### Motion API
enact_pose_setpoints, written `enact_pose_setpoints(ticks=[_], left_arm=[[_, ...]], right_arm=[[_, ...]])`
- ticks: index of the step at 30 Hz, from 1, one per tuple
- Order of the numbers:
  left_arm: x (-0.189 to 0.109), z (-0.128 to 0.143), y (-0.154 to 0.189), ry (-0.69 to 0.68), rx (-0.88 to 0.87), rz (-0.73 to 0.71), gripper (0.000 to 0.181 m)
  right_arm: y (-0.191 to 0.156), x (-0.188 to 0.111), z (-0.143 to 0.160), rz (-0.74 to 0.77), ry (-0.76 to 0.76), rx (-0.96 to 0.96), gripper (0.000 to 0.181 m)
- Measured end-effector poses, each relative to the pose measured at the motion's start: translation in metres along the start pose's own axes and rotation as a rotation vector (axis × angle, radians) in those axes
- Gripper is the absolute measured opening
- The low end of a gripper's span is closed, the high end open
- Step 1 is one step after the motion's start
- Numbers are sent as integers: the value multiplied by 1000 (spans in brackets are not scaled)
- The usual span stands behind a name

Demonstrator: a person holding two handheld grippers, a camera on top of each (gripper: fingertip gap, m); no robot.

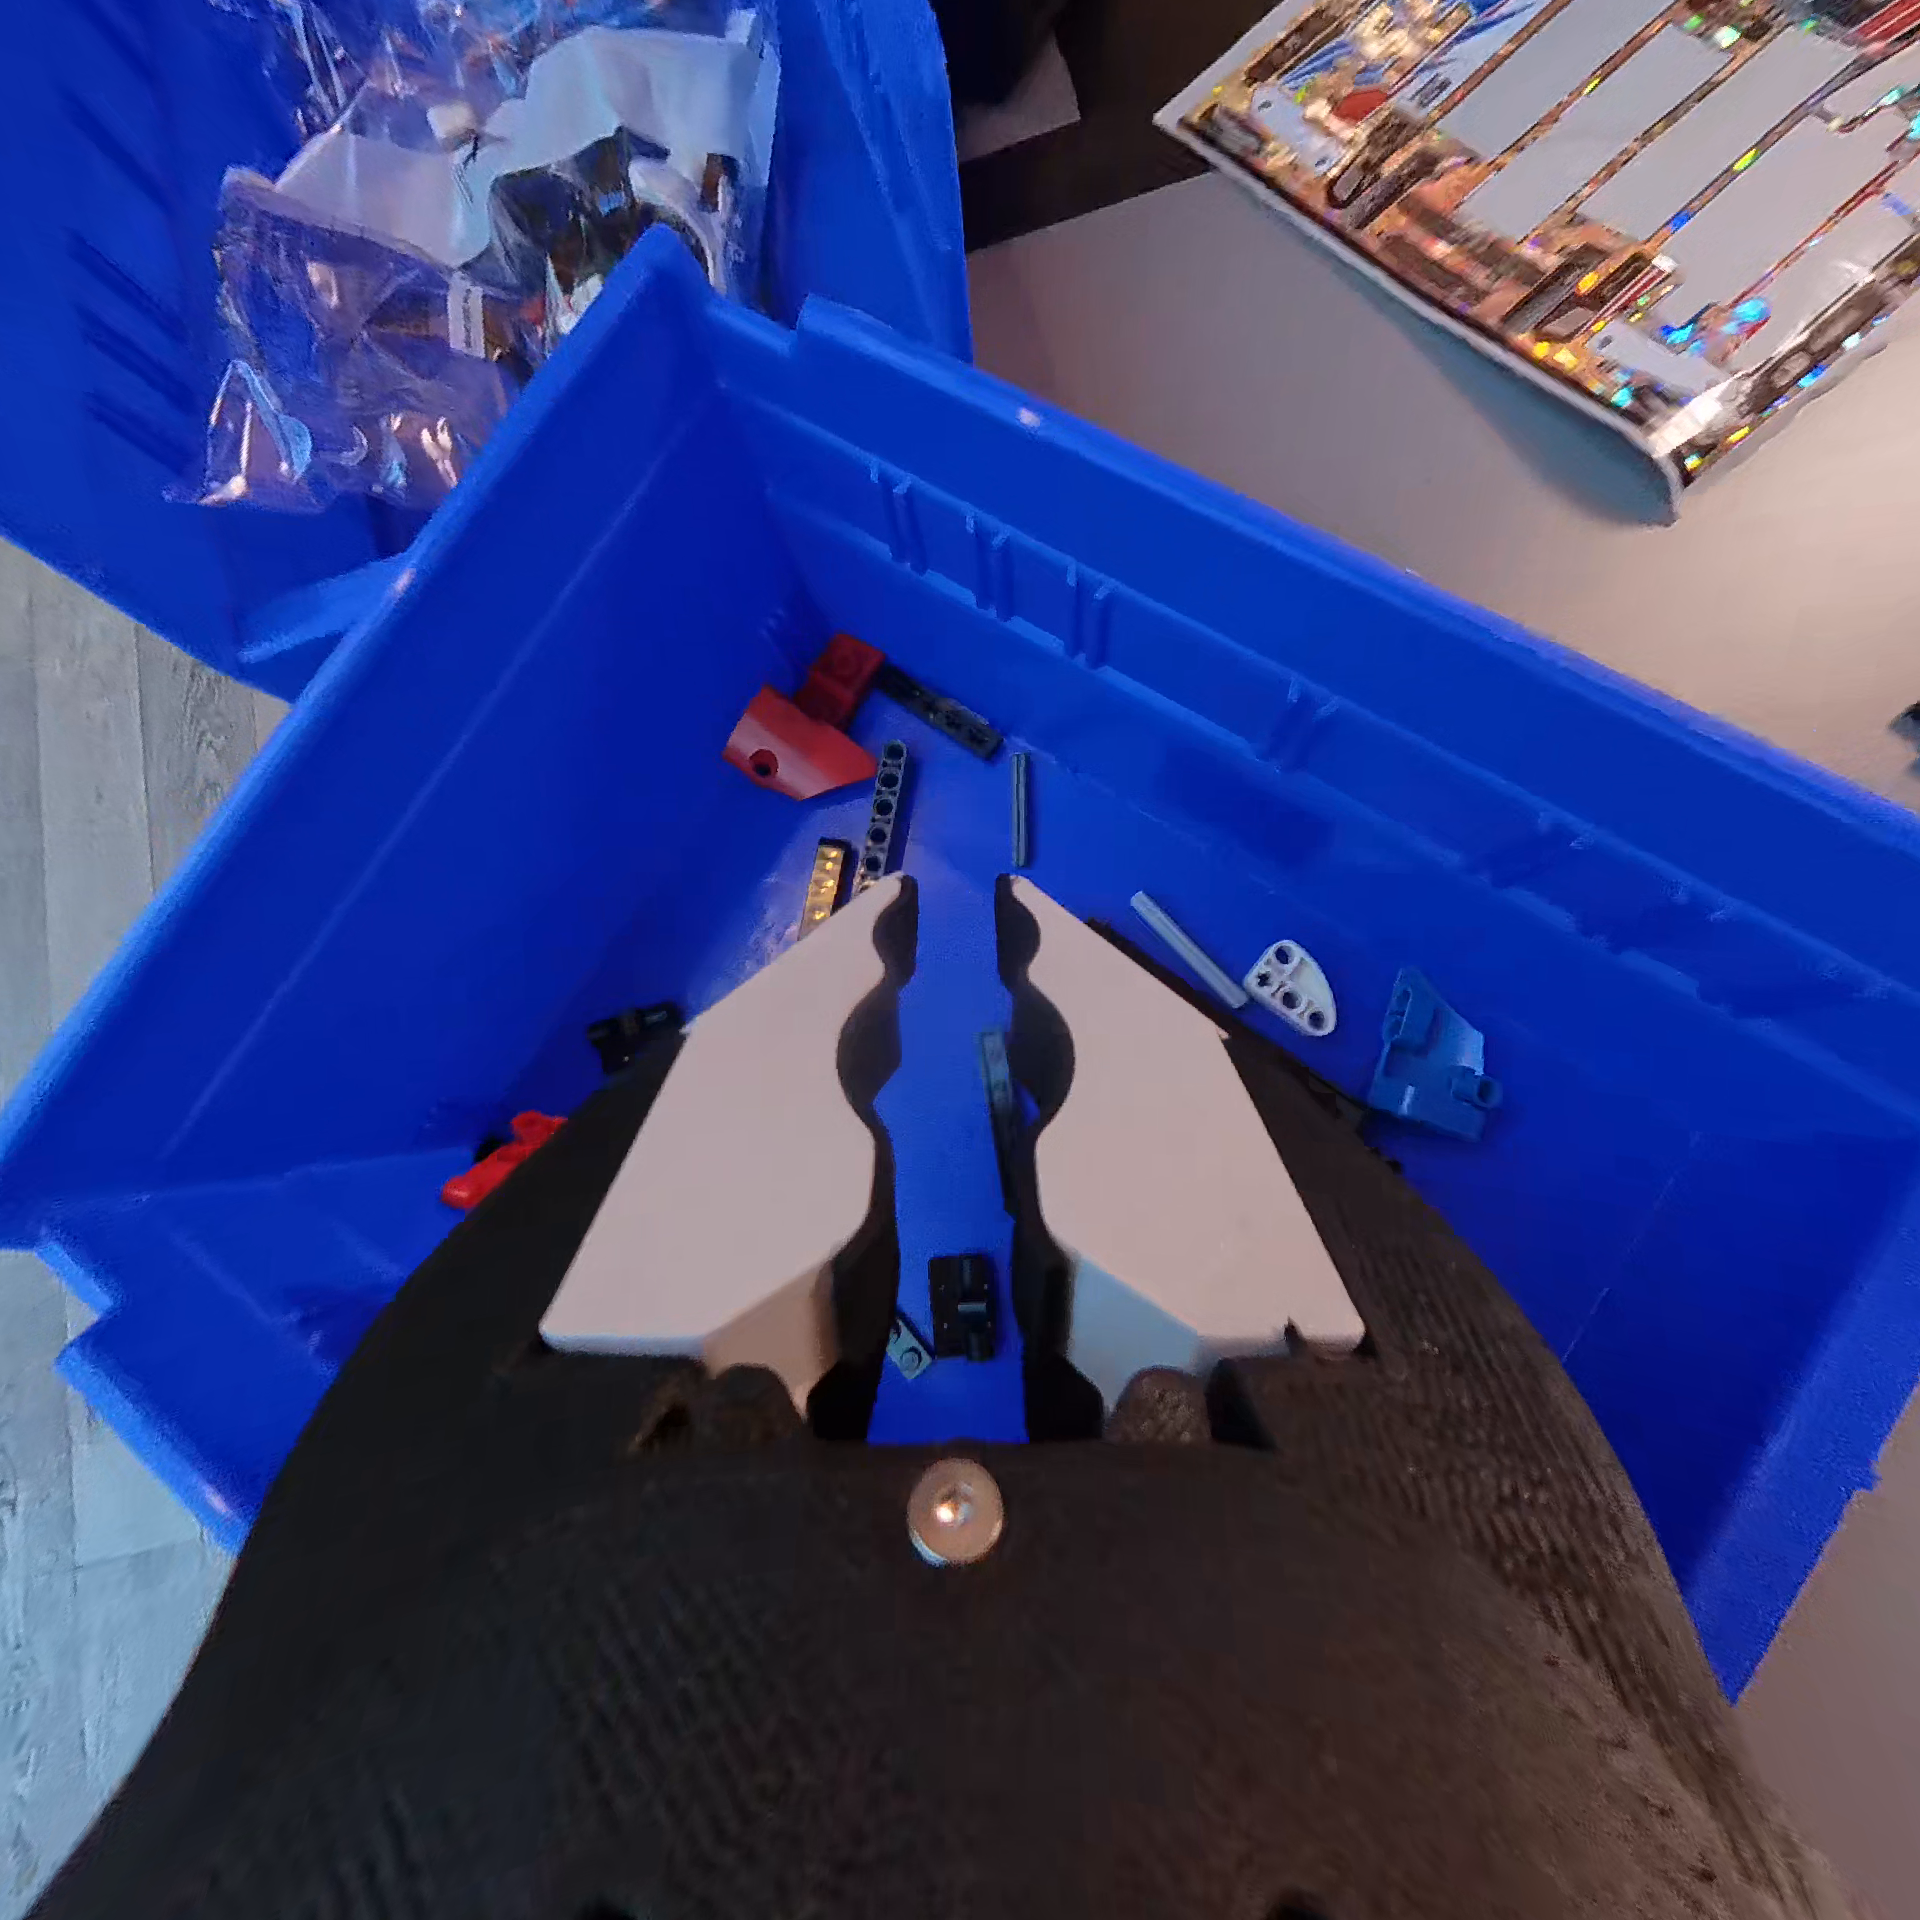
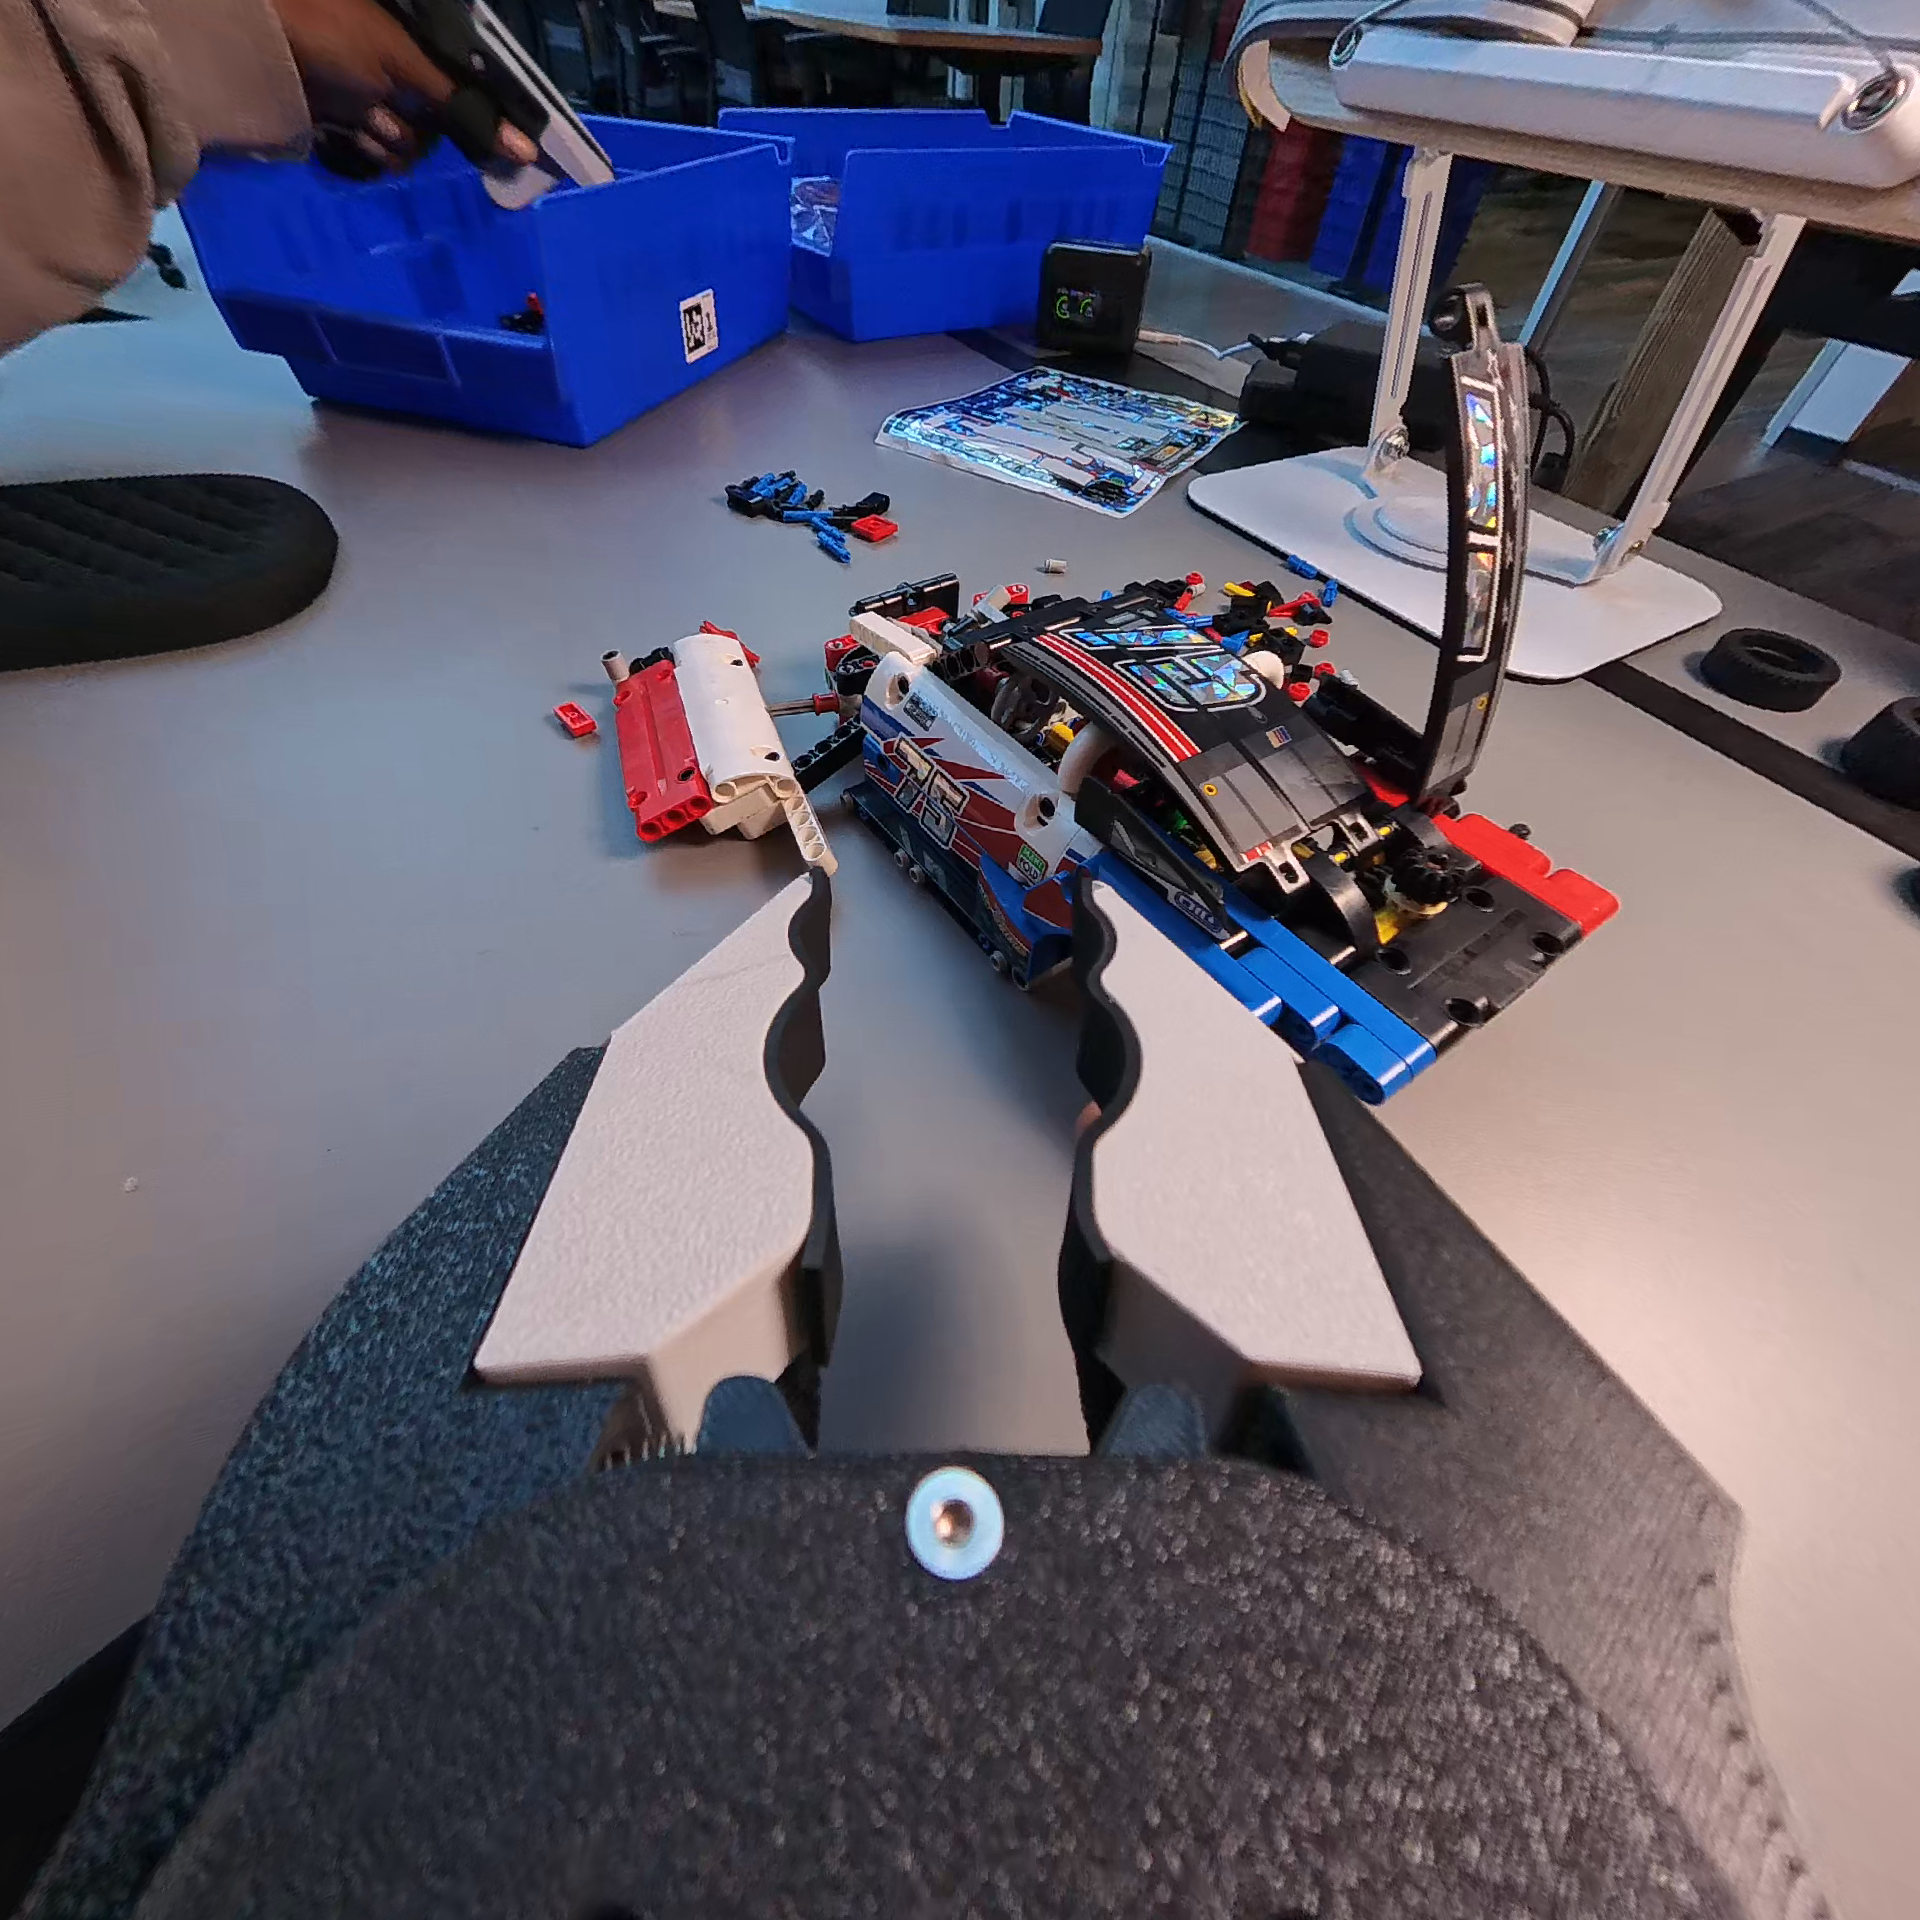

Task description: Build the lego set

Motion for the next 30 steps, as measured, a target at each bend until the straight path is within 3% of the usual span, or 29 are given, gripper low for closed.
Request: enact_pose_setpoints(ticks=[1,4,6,9,12,16,20,30], left_arm=[[-2,-8,6,48,11,26,17],[-25,-46,59,294,102,187,22],[-35,-64,107,358,201,300,29],[-31,-77,184,361,376,457,33],[1,-74,234,232,519,499,29],[44,-65,263,-44,661,476,31],[71,-62,280,-207,738,487,29],[92,-61,293,-318,737,563,5]], right_arm=[[0,0,0,0,0,-1,44],[1,-1,0,6,1,5,43],[3,0,1,9,0,18,43],[5,1,0,6,3,26,43],[3,0,0,5,5,17,43],[1,-1,0,4,3,14,43],[0,-1,1,2,-3,4,43],[0,-4,2,-6,-5,2,42]])
Point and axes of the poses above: each gripper's, where its closed fingertips meet, x out along the fingers, z out of its underside, y = z × x across the jaws, the point moved 6 cm from there along -x, back along the fingers, and after that the axes turned 5 degrees about y, right-handed, at the moved point
